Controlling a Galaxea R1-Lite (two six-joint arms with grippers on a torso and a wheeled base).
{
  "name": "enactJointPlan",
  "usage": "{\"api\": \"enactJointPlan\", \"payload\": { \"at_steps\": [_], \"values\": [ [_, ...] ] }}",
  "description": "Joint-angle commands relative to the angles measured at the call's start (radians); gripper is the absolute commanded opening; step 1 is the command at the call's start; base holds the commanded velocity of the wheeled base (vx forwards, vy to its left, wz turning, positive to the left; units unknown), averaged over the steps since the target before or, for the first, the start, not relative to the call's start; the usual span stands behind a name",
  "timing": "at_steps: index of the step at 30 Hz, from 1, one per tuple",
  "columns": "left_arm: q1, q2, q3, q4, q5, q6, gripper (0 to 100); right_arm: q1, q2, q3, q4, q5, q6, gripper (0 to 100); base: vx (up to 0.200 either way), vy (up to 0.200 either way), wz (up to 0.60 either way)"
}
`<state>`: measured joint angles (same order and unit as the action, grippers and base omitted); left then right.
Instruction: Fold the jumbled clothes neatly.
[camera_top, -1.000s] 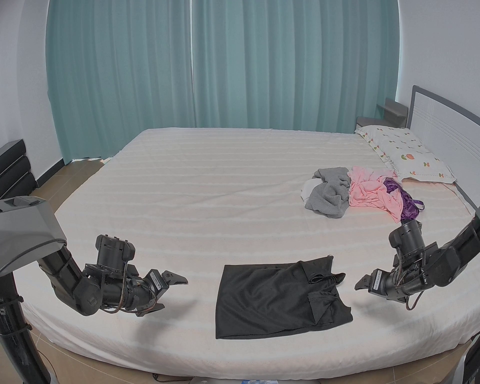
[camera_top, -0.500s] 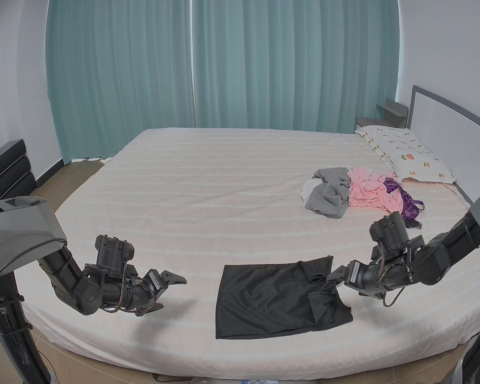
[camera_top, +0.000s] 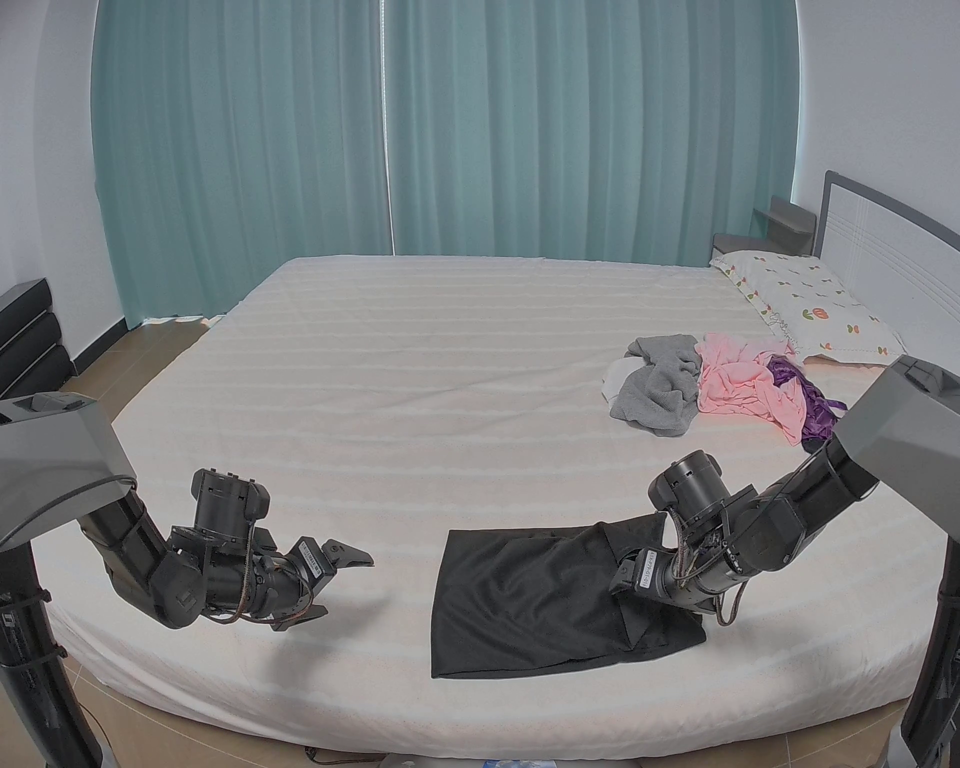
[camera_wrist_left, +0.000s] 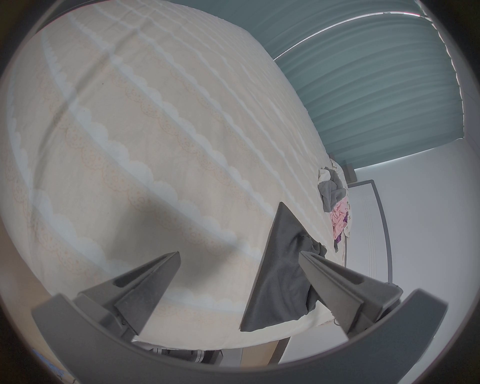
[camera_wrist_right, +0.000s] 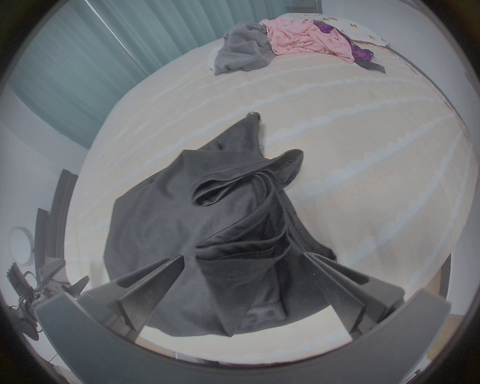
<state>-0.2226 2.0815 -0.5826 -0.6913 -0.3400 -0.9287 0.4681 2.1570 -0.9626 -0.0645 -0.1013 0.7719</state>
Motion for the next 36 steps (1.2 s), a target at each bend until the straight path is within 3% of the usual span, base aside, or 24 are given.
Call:
{"api": "enactJointPlan", "payload": {
  "at_steps": [1,12,20,27,32,36],
  "values": [
    [0.0,0.003,0.0,-0.001,0.001,-0.001,100,-0.009,0.058,-0.025,0.015,-0.025,-0.005,100,0.0,0.0,0.0],
    [0.0,0.003,0.0,-0.001,0.001,0.001,100,-0.085,-0.037,0.065,0.009,-0.072,-0.025,100,0.0,0.0,0.0],
    [0.0,0.003,0.0,-0.001,0.001,0.001,100,-0.123,-0.174,0.228,0.0,-0.04,-0.06,100,0.0,0.0,0.0],
    [0.0,0.003,0.0,-0.001,0.001,0.001,100,-0.18,-0.22,0.381,-0.141,-0.023,-0.098,100,0.0,0.0,0.0],
    [0.0,0.003,0.0,-0.001,0.001,0.001,100,-0.18,-0.261,0.398,-0.173,-0.008,-0.097,100,0.0,0.0,0.0],
    [0.0,0.003,0.0,-0.001,0.001,-0.001,100,-0.169,-0.287,0.384,-0.202,0.051,-0.086,100,0.0,0.0,0.0]
  ]
}}
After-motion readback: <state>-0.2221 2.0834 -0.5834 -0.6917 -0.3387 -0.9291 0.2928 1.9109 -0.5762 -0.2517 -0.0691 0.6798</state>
